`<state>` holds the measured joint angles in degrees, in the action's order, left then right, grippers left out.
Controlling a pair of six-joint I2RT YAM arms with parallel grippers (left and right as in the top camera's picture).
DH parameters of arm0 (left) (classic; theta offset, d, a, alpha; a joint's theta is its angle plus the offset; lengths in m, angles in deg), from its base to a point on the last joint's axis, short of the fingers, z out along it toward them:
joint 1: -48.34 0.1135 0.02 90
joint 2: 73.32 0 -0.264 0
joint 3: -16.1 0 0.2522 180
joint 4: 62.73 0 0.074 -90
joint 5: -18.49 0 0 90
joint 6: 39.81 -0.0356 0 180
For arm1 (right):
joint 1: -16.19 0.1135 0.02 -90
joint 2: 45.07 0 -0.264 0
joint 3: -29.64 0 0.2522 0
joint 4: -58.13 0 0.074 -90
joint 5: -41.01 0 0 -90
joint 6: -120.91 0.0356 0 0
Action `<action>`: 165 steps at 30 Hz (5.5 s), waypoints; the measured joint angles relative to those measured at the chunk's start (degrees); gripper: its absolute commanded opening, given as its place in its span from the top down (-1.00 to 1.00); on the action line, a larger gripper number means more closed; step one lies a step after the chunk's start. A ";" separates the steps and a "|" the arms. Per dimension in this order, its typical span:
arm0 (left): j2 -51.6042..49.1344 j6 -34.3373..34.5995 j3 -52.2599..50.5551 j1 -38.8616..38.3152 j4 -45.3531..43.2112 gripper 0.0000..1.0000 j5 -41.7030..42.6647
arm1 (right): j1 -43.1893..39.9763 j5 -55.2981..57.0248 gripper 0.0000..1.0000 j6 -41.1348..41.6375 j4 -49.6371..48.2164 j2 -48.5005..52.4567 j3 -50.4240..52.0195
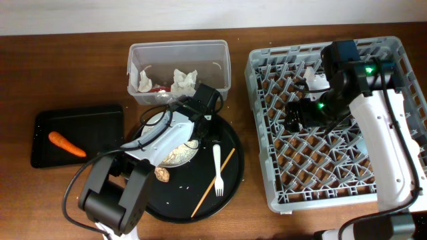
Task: Sort waste into correct bins and load items into the dishwasher rack
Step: 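Grasp the white plate rim with the left gripper and lift it, then tip the white plate over the black tray to dump the rice, then set the empty white plate back on the round tray with the left gripper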
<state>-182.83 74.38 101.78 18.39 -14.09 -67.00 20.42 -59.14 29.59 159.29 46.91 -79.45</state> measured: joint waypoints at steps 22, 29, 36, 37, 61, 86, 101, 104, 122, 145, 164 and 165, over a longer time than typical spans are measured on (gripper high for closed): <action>-2.78 2.43 1.81 0.17 7.30 0.99 -2.01 | 0.00 -0.02 -0.97 0.02 0.00 0.00 0.00; -3.04 2.43 3.63 0.11 12.37 0.99 -3.26 | 0.00 0.17 -0.97 0.00 0.00 0.00 0.00; -3.30 2.64 8.70 0.00 22.21 0.99 -5.31 | 0.00 0.17 -0.97 0.00 0.04 0.00 0.00; -3.15 2.64 9.03 0.00 23.15 0.99 -5.38 | 0.00 0.17 -0.97 0.00 0.02 0.00 0.00; 3.39 2.64 19.21 0.02 40.54 0.99 -10.32 | 0.00 0.17 -0.97 0.02 0.04 0.00 0.00; 4.11 -15.02 22.67 39.41 28.68 0.99 10.27 | 0.00 0.42 -0.97 0.02 2.49 0.00 0.00; 4.17 -23.54 22.69 57.94 33.86 0.99 46.36 | 0.00 0.42 -0.97 0.04 2.84 0.00 0.00; 4.20 -26.25 22.71 61.18 35.56 1.00 50.40 | 0.00 0.42 -0.97 0.02 2.84 0.00 0.00; 4.20 -37.79 22.91 64.87 42.75 0.99 58.34 | 0.00 1.27 -0.97 0.04 4.31 0.00 0.00; 11.23 -11.78 10.12 -2.12 29.35 0.97 7.76 | 0.00 1.73 -0.97 0.02 4.52 0.00 0.00; 27.23 -5.07 0.13 18.71 33.42 -0.94 -0.68 | 2.45 -4.92 -0.97 -0.44 1.86 0.00 0.00; 27.89 -5.22 0.15 23.37 35.56 -0.97 -1.44 | 5.95 -5.99 -0.97 -0.31 -0.04 0.00 0.00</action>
<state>-154.94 69.15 101.93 41.75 21.47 -68.44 26.37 -65.13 29.28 159.25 46.91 -79.45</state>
